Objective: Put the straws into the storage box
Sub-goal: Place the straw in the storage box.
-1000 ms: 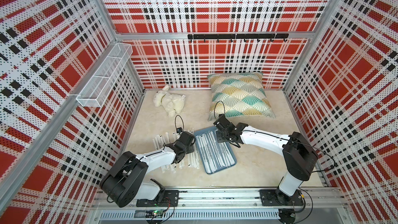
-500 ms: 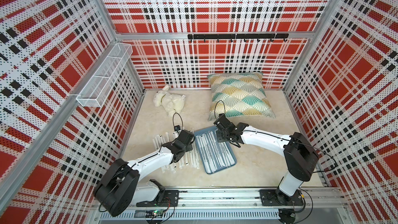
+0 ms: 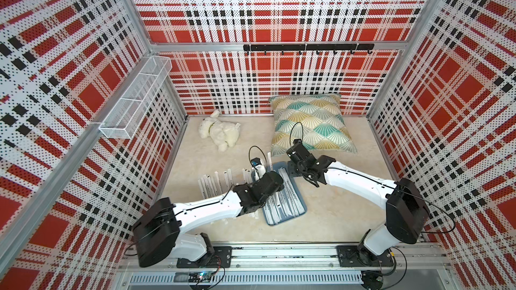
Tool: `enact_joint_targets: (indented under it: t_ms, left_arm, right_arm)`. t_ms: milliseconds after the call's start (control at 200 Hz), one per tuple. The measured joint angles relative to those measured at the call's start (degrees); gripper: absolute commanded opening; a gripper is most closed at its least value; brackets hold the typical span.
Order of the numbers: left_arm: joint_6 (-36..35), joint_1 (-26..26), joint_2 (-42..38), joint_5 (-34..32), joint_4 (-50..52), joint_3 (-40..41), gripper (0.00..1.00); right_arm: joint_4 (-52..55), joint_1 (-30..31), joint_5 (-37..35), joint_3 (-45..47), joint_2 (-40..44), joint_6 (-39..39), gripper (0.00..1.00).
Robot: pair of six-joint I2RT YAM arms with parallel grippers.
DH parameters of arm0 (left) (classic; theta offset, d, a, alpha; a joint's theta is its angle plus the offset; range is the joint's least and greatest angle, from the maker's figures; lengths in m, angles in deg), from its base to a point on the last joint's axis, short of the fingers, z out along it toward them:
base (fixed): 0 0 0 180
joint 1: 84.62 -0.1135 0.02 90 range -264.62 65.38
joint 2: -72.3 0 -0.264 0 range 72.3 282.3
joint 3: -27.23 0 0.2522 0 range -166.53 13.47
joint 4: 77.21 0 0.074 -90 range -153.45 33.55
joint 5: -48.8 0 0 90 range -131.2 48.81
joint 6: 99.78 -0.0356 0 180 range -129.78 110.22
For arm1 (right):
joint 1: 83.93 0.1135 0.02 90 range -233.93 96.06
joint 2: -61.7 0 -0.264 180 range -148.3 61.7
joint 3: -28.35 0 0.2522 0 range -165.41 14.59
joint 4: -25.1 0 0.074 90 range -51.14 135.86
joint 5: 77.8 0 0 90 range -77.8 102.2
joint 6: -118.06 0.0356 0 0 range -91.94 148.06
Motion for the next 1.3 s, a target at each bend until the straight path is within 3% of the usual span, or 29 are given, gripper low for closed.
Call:
enact_joint_targets:
  t_ms: [205,511,917,1303]
  left_arm:
    - [1.8,1.0,10.3,3.0,-2.8,-2.6,0.0]
    - [4.2,-1.2,16.9,9.3,-6.0,-3.9,0.0]
    - [8.7,-2.3,17.9,12.5,-10.5,-1.7,0.0]
    - [13.2,-2.3,16.3,12.2,-10.4,0.3,0.09]
  right_arm:
    - [-0.1,-0.5,-0.4,1.6,0.2,0.1,0.25]
    - [-0.5,-0.5,-0.4,2.1,0.2,0.3,0.25]
    - [-1.3,-0.5,-0.1,2.1,0.1,0.4,0.25]
    - [-1.8,-0.5,0.7,2.1,0.1,0.4,0.25]
